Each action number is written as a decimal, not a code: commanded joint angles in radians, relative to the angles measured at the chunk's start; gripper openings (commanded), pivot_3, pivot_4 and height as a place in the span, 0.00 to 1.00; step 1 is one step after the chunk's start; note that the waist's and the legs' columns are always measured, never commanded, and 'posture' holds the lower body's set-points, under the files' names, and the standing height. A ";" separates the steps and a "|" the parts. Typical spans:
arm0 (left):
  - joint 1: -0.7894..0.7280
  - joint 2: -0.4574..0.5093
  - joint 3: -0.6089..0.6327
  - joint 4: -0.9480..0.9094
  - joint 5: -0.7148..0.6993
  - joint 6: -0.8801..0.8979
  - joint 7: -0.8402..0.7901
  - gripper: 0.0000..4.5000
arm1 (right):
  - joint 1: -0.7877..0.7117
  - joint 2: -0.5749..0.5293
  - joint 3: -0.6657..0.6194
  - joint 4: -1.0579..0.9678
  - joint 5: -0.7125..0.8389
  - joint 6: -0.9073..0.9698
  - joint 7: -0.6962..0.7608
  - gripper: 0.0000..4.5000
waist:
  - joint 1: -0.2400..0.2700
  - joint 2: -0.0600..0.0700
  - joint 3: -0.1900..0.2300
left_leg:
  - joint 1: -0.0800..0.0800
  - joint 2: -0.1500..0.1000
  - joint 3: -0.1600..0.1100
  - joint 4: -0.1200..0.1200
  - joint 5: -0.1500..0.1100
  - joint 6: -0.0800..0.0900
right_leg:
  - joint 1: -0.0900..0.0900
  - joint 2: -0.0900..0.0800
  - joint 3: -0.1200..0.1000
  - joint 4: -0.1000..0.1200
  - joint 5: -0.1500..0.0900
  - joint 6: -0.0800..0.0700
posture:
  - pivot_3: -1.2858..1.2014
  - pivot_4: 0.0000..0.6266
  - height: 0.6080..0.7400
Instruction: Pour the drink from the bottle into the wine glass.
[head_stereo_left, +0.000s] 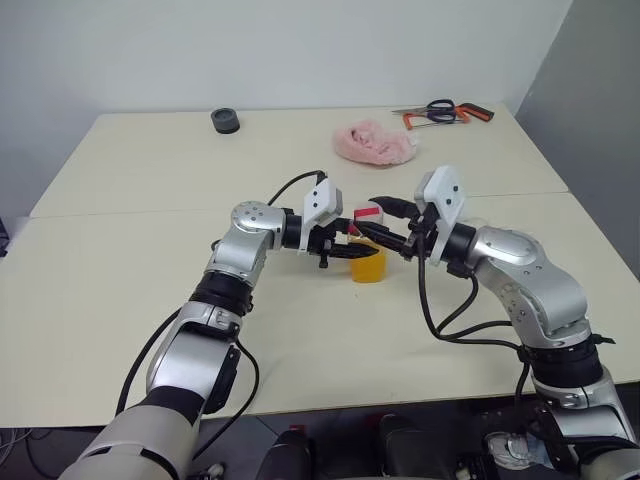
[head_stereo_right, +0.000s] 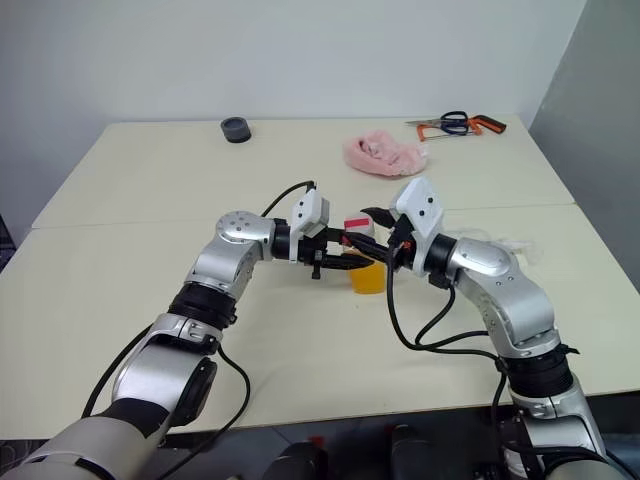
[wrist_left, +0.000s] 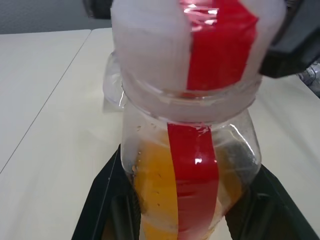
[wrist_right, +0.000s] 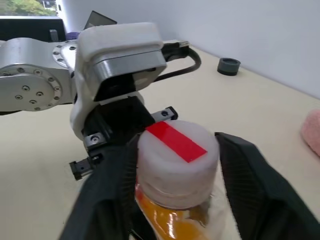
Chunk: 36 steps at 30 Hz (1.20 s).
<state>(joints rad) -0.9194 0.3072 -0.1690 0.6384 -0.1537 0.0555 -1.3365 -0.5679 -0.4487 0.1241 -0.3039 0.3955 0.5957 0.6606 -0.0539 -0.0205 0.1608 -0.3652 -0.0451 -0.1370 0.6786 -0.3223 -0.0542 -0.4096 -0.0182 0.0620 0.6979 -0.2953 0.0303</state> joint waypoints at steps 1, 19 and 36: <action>-0.003 0.001 -0.006 -0.024 0.000 -0.007 -0.001 0.37 | -0.021 0.000 -0.009 -0.016 -0.009 -0.024 0.004 0.41 | 0.000 0.000 0.000 | 0.000 0.000 0.000 0.000 0.000 0.000 | 0.000 0.000 0.000 0.000 0.000 0.000 | 0.52 0.24 1.00; 0.013 0.003 -0.007 -0.044 -0.003 0.006 0.001 0.37 | 0.042 0.069 -0.116 -0.048 0.098 0.019 -0.032 0.39 | 0.000 0.000 0.000 | 0.000 0.000 0.000 0.000 0.000 0.000 | 0.000 0.000 0.000 0.000 0.000 0.000 | 0.52 0.24 1.00; 0.018 0.010 0.007 -0.062 -0.019 0.029 0.010 0.37 | 0.584 -0.082 -0.419 -0.091 0.002 -0.078 -0.186 0.39 | 0.007 0.000 0.000 | 0.001 0.000 0.003 0.000 -0.002 0.004 | 0.001 0.000 0.002 0.000 0.000 0.001 | 0.52 0.24 1.00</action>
<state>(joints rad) -0.8968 0.3150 -0.1671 0.5994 -0.1579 0.0838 -1.3225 0.0129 -0.5351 -0.2911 -0.4214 0.4586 0.5985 0.4992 -0.0470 -0.0207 0.1609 -0.3640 -0.0452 -0.1346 0.6787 -0.3242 -0.0501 -0.4082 -0.0177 0.0636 0.6983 -0.2950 0.0313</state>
